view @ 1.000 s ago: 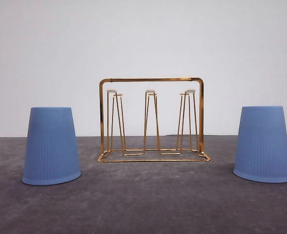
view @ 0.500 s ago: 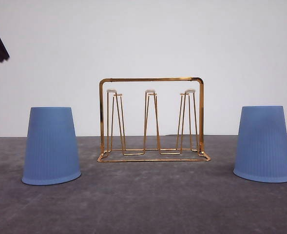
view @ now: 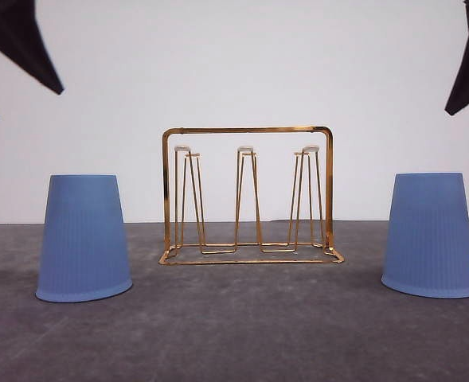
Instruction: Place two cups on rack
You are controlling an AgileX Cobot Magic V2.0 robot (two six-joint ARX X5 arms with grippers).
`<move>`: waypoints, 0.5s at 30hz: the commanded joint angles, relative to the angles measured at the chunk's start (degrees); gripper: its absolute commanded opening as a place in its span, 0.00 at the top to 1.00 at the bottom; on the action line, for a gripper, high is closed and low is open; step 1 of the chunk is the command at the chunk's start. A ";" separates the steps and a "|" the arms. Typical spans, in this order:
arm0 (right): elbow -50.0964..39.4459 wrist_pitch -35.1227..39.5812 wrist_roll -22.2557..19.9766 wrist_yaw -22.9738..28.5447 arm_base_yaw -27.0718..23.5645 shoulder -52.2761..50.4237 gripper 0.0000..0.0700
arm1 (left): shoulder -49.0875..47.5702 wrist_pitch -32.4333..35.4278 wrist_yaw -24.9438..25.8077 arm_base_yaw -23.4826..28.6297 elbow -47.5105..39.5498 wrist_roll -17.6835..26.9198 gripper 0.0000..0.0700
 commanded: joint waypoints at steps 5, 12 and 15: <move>0.66 0.90 -1.74 -0.11 1.44 0.31 0.10 | 4.16 3.26 -0.10 -4.34 0.60 -2.65 0.09; 0.66 0.89 -1.77 -0.01 1.88 0.31 0.10 | 13.26 9.29 -4.02 -8.19 0.60 -2.76 0.09; 0.66 0.86 -1.77 0.12 1.88 0.31 0.10 | 16.85 10.49 -5.57 -9.19 0.60 -2.87 0.09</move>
